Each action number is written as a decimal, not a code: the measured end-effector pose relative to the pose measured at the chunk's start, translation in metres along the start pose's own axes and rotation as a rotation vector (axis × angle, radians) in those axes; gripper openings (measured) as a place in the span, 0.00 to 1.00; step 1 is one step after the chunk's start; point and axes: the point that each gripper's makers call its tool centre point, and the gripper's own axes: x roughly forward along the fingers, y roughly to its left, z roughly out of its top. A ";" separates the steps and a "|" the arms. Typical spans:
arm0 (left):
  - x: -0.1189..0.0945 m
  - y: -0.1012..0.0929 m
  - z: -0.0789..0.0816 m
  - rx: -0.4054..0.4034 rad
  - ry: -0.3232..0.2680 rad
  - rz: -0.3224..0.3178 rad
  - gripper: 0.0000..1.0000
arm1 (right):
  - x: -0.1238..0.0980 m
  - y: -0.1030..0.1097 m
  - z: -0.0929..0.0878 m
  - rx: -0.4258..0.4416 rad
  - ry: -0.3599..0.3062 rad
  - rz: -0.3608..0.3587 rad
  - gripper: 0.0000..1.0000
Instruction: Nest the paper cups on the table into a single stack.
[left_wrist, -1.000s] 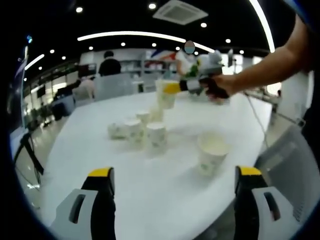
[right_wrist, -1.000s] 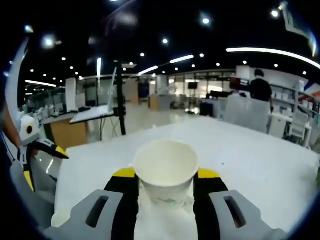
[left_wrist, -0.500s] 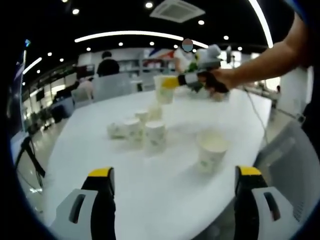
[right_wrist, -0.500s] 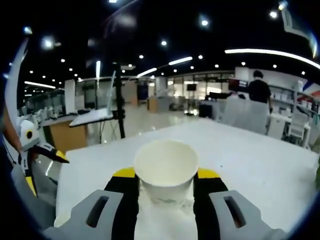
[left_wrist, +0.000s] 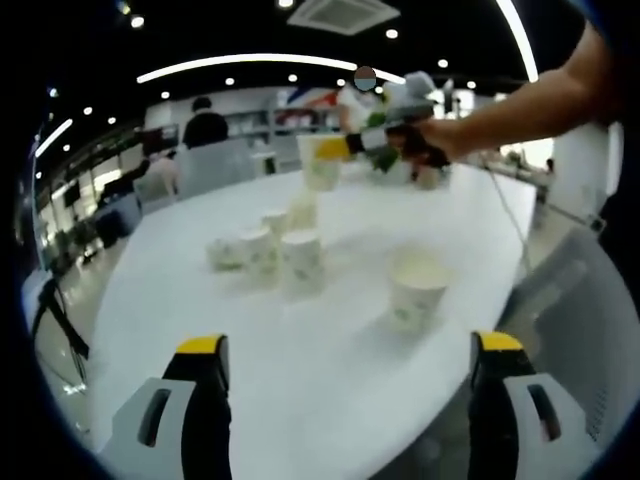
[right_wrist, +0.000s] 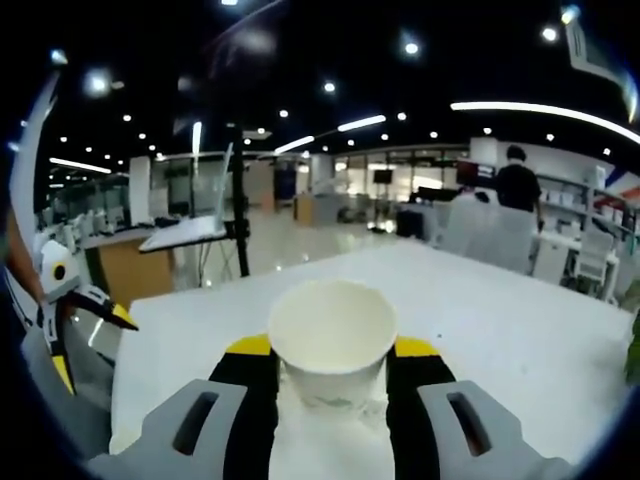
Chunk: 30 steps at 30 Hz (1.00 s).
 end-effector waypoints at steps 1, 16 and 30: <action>0.000 0.000 0.000 -0.004 -0.002 -0.001 0.99 | 0.000 0.001 0.000 0.003 0.000 0.000 0.39; 0.004 -0.001 -0.002 -0.020 0.000 -0.011 0.99 | -0.010 0.013 0.001 0.000 0.003 0.015 0.39; 0.005 -0.004 -0.002 -0.009 -0.006 -0.014 0.99 | -0.021 0.027 -0.001 -0.022 0.012 0.039 0.39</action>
